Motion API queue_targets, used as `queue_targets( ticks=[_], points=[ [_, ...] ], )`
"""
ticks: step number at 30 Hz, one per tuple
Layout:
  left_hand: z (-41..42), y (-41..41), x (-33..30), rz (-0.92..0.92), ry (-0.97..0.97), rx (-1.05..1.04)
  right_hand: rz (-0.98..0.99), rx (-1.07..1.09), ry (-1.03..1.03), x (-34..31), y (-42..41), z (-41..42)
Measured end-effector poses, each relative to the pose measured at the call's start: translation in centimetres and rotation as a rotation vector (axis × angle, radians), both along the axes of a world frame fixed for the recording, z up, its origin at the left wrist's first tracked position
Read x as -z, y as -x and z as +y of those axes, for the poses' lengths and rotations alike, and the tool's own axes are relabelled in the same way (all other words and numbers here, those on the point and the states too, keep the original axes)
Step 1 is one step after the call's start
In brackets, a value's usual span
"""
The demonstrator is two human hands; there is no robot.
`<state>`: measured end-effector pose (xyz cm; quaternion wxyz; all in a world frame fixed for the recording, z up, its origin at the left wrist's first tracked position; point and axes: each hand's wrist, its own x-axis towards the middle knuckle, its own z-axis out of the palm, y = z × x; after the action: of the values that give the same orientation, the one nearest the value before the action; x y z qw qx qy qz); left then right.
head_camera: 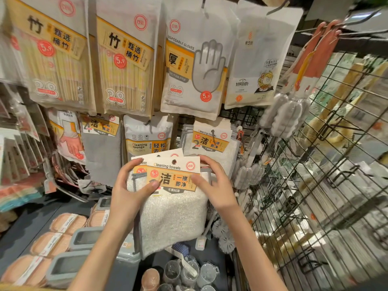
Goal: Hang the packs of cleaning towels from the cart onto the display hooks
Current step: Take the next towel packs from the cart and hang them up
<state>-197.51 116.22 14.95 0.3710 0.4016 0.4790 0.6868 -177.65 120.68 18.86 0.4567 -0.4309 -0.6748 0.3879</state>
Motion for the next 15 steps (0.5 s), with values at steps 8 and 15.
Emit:
queue_targets(
  ticks=[8, 15],
  points=[
    [-0.4, 0.1, -0.1, -0.040, 0.002, -0.013, 0.030, 0.085, -0.011, 0.8, 0.5, -0.5],
    [-0.6, 1.1, -0.1, -0.143, -0.015, -0.012, 0.106, 0.178, -0.073, -0.2, -1.8, 1.1]
  ],
)
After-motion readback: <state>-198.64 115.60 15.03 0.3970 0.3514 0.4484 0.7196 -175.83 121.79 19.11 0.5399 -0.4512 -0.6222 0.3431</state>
